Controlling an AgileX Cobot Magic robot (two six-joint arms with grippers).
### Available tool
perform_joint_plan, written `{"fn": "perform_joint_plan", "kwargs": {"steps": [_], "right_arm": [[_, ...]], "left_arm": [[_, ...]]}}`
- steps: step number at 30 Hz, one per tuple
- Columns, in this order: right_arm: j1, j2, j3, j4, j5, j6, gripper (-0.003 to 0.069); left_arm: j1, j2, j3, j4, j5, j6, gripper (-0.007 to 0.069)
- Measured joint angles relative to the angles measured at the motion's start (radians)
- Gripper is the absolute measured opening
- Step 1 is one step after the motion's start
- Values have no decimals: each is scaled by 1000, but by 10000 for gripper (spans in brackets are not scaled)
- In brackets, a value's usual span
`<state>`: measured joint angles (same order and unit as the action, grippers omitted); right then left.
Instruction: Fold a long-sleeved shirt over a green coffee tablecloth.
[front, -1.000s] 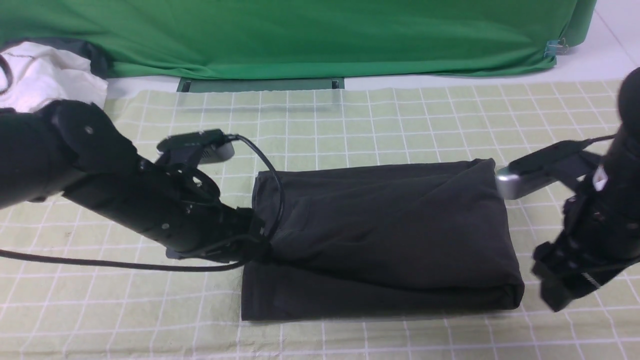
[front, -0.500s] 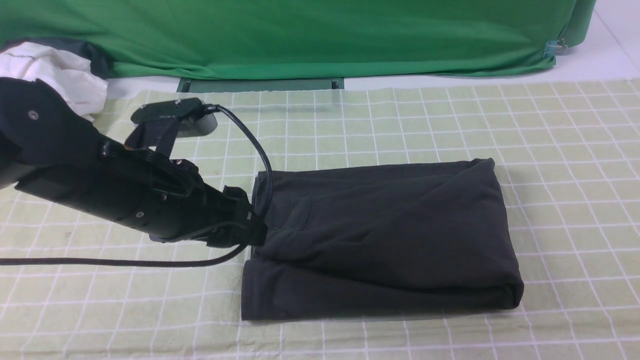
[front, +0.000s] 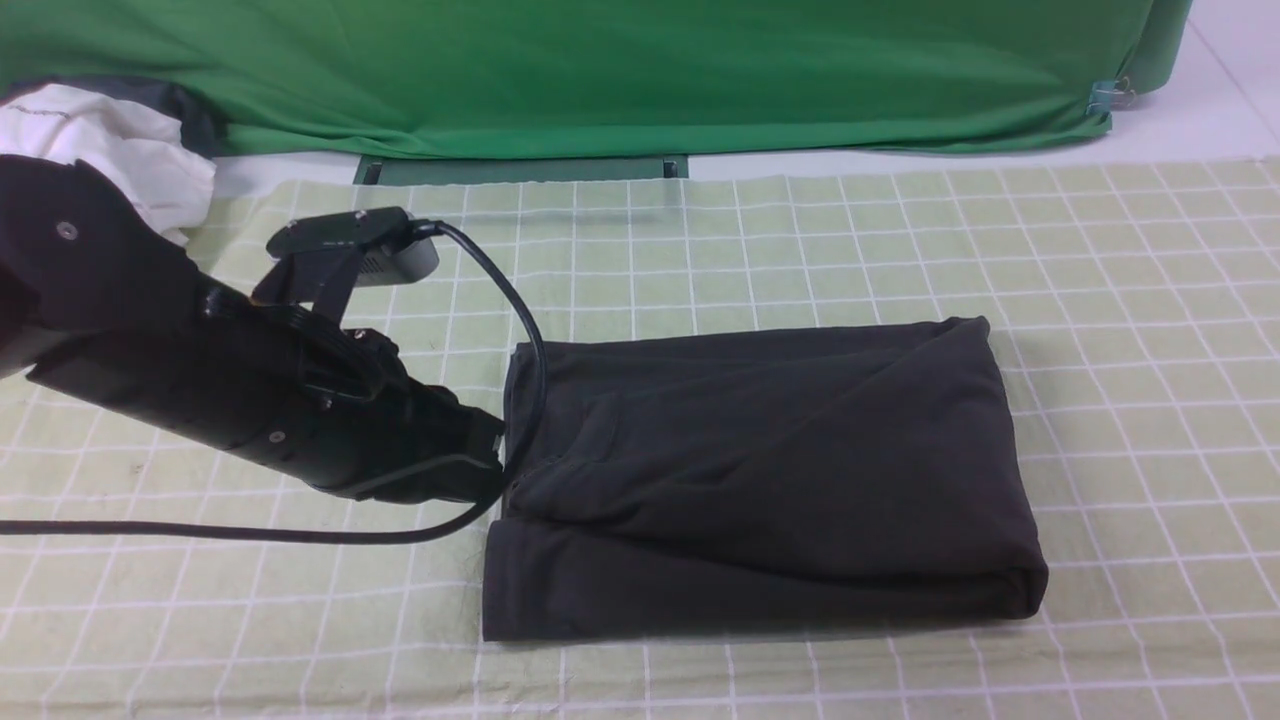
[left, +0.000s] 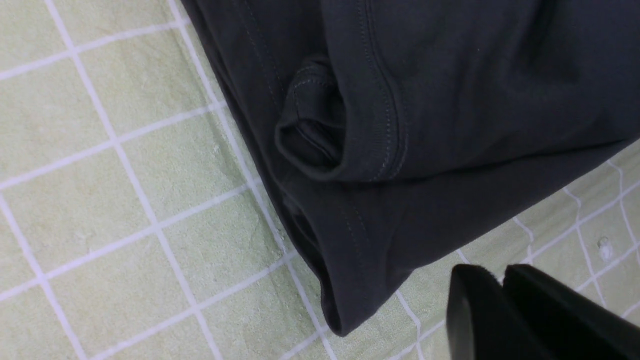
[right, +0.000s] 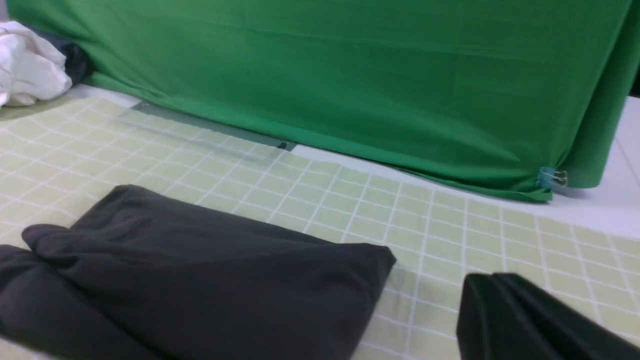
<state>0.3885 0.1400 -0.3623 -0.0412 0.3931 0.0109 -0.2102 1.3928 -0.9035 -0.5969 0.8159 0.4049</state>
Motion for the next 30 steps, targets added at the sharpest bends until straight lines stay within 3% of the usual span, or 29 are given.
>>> {"fn": "perform_joint_plan", "kwargs": {"steps": [5, 30], "right_arm": [[0, 0, 76, 0, -133, 8, 2], [0, 0, 104, 0, -158, 8, 92]], "left_arm": [[0, 0, 0, 3, 0, 0, 11], [0, 0, 0, 33, -37, 0, 13]]}}
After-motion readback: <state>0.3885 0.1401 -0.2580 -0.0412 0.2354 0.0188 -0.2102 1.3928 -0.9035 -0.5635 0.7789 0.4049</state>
